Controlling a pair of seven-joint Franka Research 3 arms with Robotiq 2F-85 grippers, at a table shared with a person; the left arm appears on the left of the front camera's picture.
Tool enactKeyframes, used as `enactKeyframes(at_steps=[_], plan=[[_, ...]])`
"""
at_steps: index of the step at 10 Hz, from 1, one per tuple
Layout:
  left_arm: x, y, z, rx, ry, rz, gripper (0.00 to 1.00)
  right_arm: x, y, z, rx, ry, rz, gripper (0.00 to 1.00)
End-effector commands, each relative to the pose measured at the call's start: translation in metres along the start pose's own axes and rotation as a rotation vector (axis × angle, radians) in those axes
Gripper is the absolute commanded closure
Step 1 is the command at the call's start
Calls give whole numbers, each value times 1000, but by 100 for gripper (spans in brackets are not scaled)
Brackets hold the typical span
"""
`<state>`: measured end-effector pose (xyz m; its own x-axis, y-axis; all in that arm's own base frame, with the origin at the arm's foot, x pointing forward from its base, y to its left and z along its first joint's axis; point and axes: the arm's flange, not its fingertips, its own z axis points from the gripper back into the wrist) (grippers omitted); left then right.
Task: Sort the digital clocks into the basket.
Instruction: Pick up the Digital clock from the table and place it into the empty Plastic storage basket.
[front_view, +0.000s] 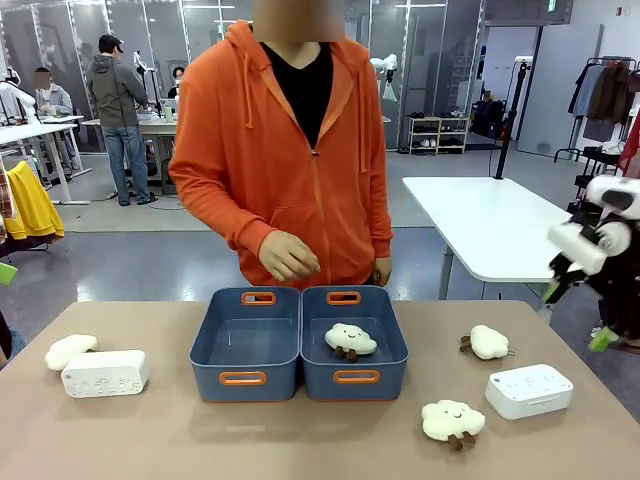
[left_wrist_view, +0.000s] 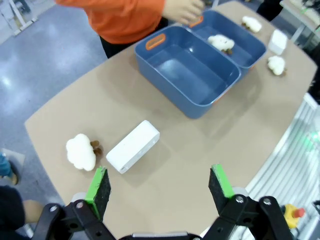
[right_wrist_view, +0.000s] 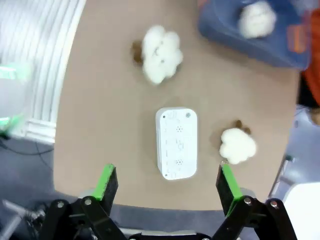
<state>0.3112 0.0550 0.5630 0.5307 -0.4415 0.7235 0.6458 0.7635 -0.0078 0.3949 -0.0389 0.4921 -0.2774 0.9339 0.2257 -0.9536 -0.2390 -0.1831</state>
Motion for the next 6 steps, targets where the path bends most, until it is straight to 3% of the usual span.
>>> enactKeyframes(at_steps=[1, 2, 3, 6], plan=[[-1, 1, 1, -5, 2, -18, 0, -10, -21, -33, 4, 190, 213, 0], [-1, 1, 1, -5, 2, -18, 0, -14, -28, -46, 1, 157, 200, 0], [-1, 1, 1, -5, 2, -18, 0, -18, -31, -66, -8, 214, 198, 0], [-1, 1, 1, -5, 2, -18, 0, -28, -45, -107, -3, 240, 142, 0]])
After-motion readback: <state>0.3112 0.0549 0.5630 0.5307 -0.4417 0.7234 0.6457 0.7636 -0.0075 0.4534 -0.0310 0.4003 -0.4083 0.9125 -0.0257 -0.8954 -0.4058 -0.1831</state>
